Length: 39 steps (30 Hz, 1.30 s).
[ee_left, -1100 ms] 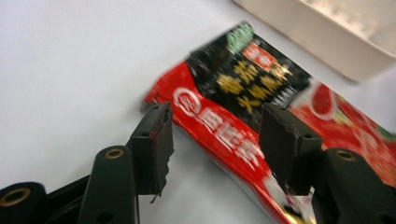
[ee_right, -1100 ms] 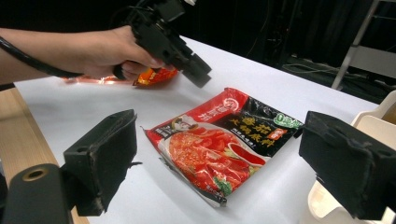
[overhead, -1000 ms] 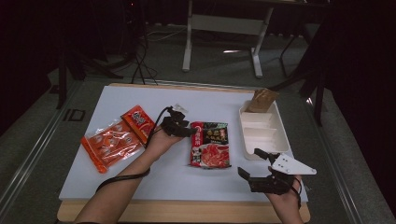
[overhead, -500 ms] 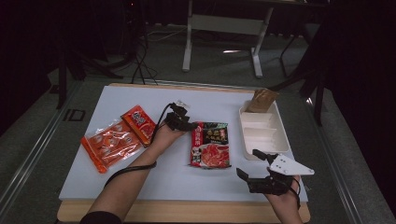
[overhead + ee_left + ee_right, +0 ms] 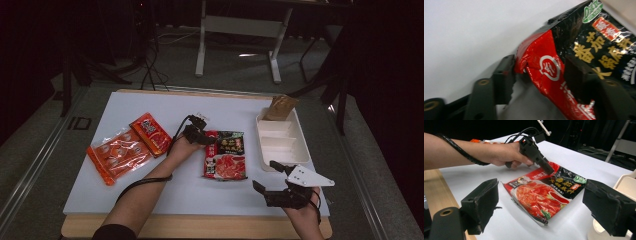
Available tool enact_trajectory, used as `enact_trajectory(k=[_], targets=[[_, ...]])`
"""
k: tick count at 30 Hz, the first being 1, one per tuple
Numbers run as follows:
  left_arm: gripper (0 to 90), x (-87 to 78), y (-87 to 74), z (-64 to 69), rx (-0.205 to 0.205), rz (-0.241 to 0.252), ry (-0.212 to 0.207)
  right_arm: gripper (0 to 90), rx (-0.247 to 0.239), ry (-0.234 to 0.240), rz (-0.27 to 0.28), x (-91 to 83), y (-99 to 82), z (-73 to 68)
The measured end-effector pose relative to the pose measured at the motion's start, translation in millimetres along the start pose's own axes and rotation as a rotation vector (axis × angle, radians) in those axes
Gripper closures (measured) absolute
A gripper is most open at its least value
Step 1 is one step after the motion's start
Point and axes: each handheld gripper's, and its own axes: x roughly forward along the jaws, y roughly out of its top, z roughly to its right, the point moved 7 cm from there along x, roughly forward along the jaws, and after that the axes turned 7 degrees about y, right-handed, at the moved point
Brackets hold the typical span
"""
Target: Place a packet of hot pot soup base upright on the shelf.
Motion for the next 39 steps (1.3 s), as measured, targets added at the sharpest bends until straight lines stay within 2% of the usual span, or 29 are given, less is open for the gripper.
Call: enact_trajectory(k=[3, 5, 7, 10, 12, 14, 17, 19, 24, 29, 39], targets=[[52.1, -0.4, -0.6, 2.3, 0.012, -0.006, -0.009, 13.1, 0.005, 0.005, -0.005, 1.3, -0.7, 0.2], [56.7, -0.8, -1.8, 4.8, 0.019, -0.004, 0.004, 13.2, 0.001, 0.004, -0.008, 2.0, -0.7, -0.4], [62.9, -1.2, -1.8, 5.7, 0.005, -0.01, 0.005, 13.2, 0.001, 0.006, -0.008, 2.7, -0.7, -0.9], [73.2, -2.3, -0.7, 4.1, -0.002, -0.02, 0.04, 13.4, 0.0, 0.007, -0.017, 3.9, -1.5, -1.3], [76.6, -2.9, -0.2, 5.7, 0.03, -0.011, 0.067, 13.4, -0.002, 0.006, -0.019, 4.4, -1.8, -1.3], [77.8, -4.0, 0.4, 7.3, 0.042, -0.003, 0.085, 13.4, 0.0, 0.006, -0.017, 4.2, -1.5, -1.3], [80.8, -6.6, 2.1, 9.0, 0.028, 0.016, 0.086, 13.4, 0.005, 0.002, -0.014, 3.8, -1.1, -0.2], [84.4, -10.3, 4.8, 9.8, 0.008, 0.035, 0.064, 13.4, 0.008, 0.0, -0.012, 3.3, -1.1, 0.2], [85.6, -22.0, 11.4, 14.5, 0.019, 0.055, 0.063, 13.4, 0.012, -0.007, -0.003, 1.9, -0.2, 1.8], [86.3, -38.8, 20.4, 23.1, 0.018, 0.12, 0.046, 13.8, 0.006, -0.018, 0.016, -1.5, 3.3, 1.1], [86.7, -80.7, 31.1, 48.8, 0.048, 0.233, 0.001, 11.2, 0.046, -0.059, 0.052, -8.2, 8.7, 8.1]])
